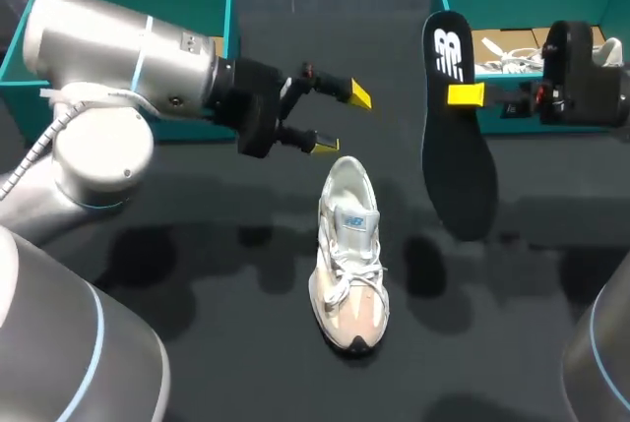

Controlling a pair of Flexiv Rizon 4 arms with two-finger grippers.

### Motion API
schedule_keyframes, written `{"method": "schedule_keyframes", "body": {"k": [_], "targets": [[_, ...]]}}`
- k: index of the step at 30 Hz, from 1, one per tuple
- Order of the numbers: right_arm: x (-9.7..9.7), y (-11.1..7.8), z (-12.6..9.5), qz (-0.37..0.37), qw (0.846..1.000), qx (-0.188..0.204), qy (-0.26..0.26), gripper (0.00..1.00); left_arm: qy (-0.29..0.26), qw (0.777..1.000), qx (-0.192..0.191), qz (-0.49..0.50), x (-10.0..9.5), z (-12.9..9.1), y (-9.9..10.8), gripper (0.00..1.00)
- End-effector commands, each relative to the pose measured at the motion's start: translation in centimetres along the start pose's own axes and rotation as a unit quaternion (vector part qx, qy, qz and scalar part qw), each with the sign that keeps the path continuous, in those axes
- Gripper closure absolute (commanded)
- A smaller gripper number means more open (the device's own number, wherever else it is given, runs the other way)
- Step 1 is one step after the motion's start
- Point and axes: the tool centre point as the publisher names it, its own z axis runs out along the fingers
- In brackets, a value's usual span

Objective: Take the shoe out of the shoebox, open the shoe tongue, remove and reinsert the insole, then place the shoe into the shoebox

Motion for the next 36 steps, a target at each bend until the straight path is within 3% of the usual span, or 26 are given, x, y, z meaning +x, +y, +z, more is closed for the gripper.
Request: {"method": "schedule_keyframes", "body": {"k": [1, 3, 14, 16, 23, 36], "targets": [[-2.1, 0.7, 0.9, 0.011, 1.0, -0.009, 0.022, 1.0, -0.103, 0.995, 0.005, 0.007, 0.2, -1.1, -0.2, 0.0], [-2.4, 0.9, 0.7, 0.009, 1.0, -0.008, 0.02, 1.0, -0.152, 0.988, 0.027, 0.016, -0.4, -2.0, -0.1, 0.0], [-2.4, 0.9, 0.7, 0.009, 1.0, -0.008, 0.02, 1.0, -0.152, 0.988, 0.027, 0.016, -0.4, -2.0, -0.1, 0.0], [-3.0, 1.2, 0.6, 0.042, 0.999, -0.023, 0.019, 1.0, -0.16, 0.987, 0.023, 0.02, -0.8, -1.7, -0.1, 0.0], [-4.8, 2.7, 1.0, 0.128, 0.992, -0.021, -0.009, 1.0, -0.174, 0.984, 0.005, 0.031, -2.8, -0.8, -0.7, 0.0], [-5.4, 2.7, 1.2, 0.141, 0.99, -0.013, -0.019, 1.0, -0.181, 0.983, 0.014, 0.036, -3.5, -0.5, -0.9, 0.0]]}}
